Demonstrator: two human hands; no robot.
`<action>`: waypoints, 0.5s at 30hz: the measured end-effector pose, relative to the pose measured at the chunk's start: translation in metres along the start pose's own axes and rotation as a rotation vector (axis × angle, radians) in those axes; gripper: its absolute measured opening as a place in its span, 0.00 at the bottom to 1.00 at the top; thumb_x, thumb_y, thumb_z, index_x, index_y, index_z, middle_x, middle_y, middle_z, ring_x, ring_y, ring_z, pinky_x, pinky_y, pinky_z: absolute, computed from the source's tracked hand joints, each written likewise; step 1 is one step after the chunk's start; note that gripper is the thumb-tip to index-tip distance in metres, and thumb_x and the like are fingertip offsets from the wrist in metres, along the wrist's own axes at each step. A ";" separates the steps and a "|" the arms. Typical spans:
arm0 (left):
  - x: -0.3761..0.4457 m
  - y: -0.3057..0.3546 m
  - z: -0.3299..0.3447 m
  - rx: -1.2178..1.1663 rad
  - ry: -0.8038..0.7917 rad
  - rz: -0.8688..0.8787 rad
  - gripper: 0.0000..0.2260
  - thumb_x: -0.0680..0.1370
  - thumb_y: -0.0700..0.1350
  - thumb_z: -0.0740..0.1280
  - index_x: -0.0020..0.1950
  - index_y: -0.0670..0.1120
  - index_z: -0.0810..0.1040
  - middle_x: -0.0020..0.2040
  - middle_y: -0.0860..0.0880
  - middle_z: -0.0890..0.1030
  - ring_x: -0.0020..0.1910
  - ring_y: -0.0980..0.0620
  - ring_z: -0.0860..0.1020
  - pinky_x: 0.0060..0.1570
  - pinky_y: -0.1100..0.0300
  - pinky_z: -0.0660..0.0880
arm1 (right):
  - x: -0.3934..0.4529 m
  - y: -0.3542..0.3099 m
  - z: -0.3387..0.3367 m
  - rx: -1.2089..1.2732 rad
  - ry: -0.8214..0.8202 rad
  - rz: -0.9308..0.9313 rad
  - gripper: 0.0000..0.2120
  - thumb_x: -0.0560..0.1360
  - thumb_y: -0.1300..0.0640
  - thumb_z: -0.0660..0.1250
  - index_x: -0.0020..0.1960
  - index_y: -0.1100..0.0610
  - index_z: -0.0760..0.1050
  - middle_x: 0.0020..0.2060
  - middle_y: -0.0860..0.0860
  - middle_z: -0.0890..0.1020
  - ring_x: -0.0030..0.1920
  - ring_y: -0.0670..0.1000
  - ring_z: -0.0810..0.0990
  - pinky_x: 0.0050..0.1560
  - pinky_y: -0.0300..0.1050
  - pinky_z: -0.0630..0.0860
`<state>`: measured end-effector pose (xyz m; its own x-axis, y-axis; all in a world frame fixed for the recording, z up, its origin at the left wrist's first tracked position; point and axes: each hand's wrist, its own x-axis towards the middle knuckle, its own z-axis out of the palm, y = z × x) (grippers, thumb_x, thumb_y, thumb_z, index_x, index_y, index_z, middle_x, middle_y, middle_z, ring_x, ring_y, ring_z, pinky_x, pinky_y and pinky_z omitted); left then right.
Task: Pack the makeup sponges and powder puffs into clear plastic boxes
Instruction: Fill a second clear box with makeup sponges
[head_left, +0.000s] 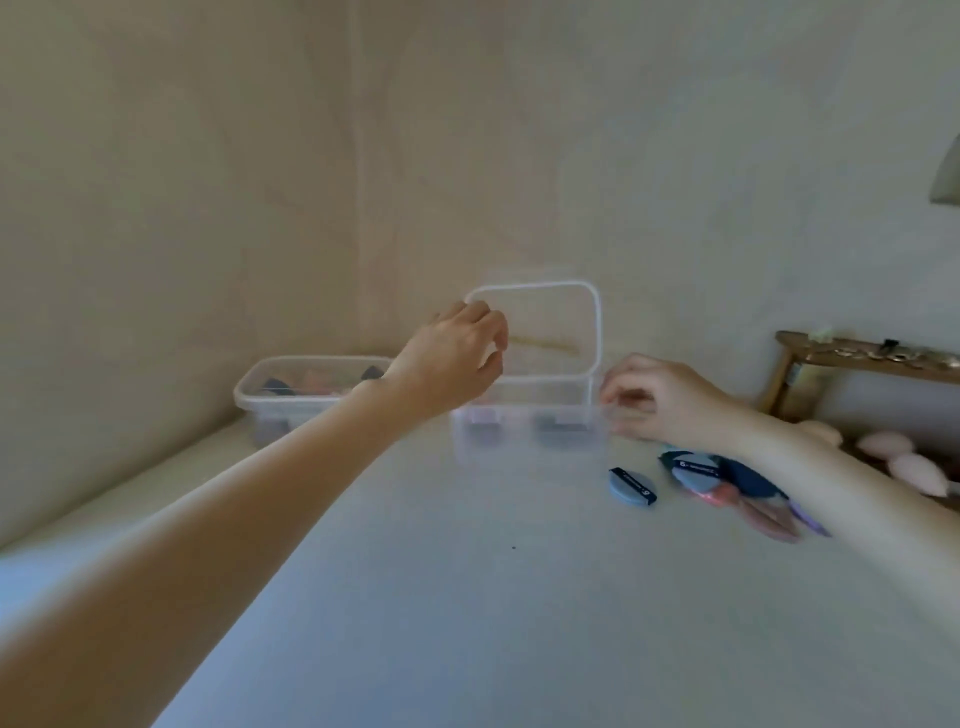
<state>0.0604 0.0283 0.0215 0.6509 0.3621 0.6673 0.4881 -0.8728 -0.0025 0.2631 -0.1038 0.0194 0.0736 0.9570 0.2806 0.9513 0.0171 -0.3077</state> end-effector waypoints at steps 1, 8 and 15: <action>0.001 0.005 0.005 -0.009 -0.126 -0.032 0.12 0.77 0.46 0.61 0.58 0.44 0.75 0.58 0.44 0.75 0.59 0.43 0.72 0.58 0.51 0.69 | -0.008 0.004 0.004 0.027 -0.034 -0.002 0.09 0.70 0.63 0.73 0.49 0.60 0.80 0.50 0.50 0.75 0.55 0.54 0.77 0.63 0.49 0.72; -0.015 0.028 0.029 -0.257 -0.654 -0.293 0.26 0.75 0.57 0.66 0.70 0.52 0.65 0.72 0.50 0.65 0.70 0.49 0.65 0.68 0.55 0.62 | -0.032 0.026 0.011 0.190 -0.060 0.113 0.13 0.74 0.67 0.67 0.53 0.51 0.76 0.58 0.49 0.75 0.56 0.51 0.80 0.61 0.44 0.76; -0.013 0.060 0.049 -0.259 -0.566 -0.216 0.27 0.72 0.62 0.66 0.67 0.52 0.68 0.68 0.50 0.71 0.68 0.47 0.68 0.69 0.51 0.62 | -0.023 0.076 -0.014 -0.170 0.071 0.490 0.18 0.76 0.70 0.57 0.63 0.60 0.74 0.64 0.58 0.73 0.64 0.58 0.71 0.65 0.48 0.68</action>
<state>0.1101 -0.0130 -0.0241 0.7936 0.5925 0.1379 0.5325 -0.7862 0.3137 0.3380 -0.1286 0.0028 0.5365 0.8189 0.2039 0.8351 -0.4803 -0.2681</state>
